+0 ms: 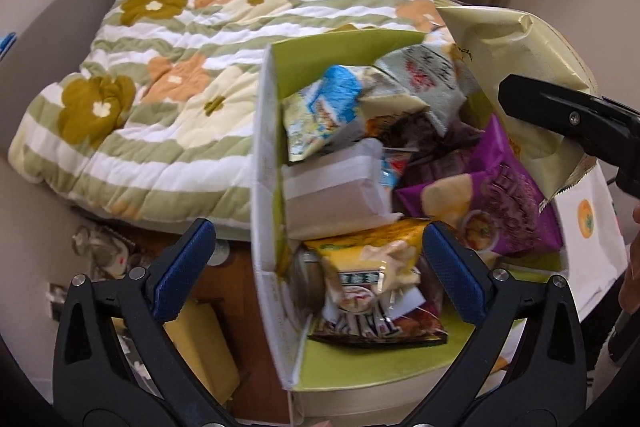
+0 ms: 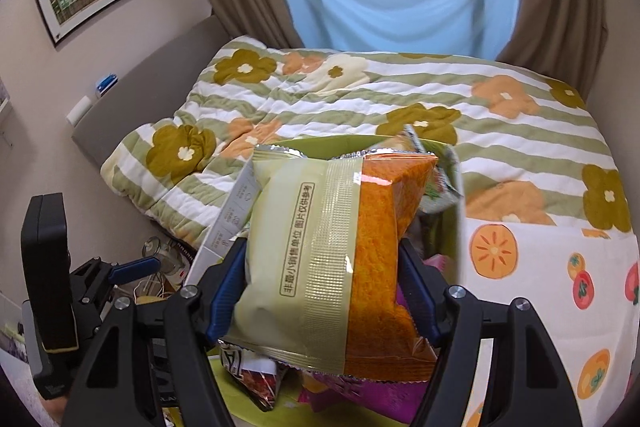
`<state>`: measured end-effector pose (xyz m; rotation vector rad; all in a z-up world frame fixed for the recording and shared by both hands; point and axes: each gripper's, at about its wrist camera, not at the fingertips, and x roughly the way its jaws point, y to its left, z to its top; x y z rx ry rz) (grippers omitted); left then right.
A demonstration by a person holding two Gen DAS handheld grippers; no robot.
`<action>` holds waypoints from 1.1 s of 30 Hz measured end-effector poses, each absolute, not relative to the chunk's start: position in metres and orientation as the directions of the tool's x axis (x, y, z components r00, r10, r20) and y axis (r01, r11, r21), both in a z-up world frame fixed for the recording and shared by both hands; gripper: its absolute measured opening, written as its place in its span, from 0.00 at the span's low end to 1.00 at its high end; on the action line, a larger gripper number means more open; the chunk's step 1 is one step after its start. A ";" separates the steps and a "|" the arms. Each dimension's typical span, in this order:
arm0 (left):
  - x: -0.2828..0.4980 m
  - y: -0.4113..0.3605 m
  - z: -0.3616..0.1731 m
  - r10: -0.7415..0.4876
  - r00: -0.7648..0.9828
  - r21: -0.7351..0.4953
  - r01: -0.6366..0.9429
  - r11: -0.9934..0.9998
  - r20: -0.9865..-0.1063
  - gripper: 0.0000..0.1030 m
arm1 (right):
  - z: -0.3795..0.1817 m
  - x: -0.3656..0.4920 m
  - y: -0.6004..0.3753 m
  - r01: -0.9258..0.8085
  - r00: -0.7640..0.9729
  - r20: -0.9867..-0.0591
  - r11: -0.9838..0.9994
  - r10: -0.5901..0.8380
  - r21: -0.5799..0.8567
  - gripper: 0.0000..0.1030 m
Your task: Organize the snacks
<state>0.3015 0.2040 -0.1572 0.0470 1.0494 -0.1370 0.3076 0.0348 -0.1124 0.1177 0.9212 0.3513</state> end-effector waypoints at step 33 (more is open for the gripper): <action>0.240 0.177 -0.097 -0.028 0.602 0.055 0.120 0.991 -0.798 0.99 | -0.085 0.253 0.011 -0.195 0.612 -0.735 0.957 0.291 0.217 1.00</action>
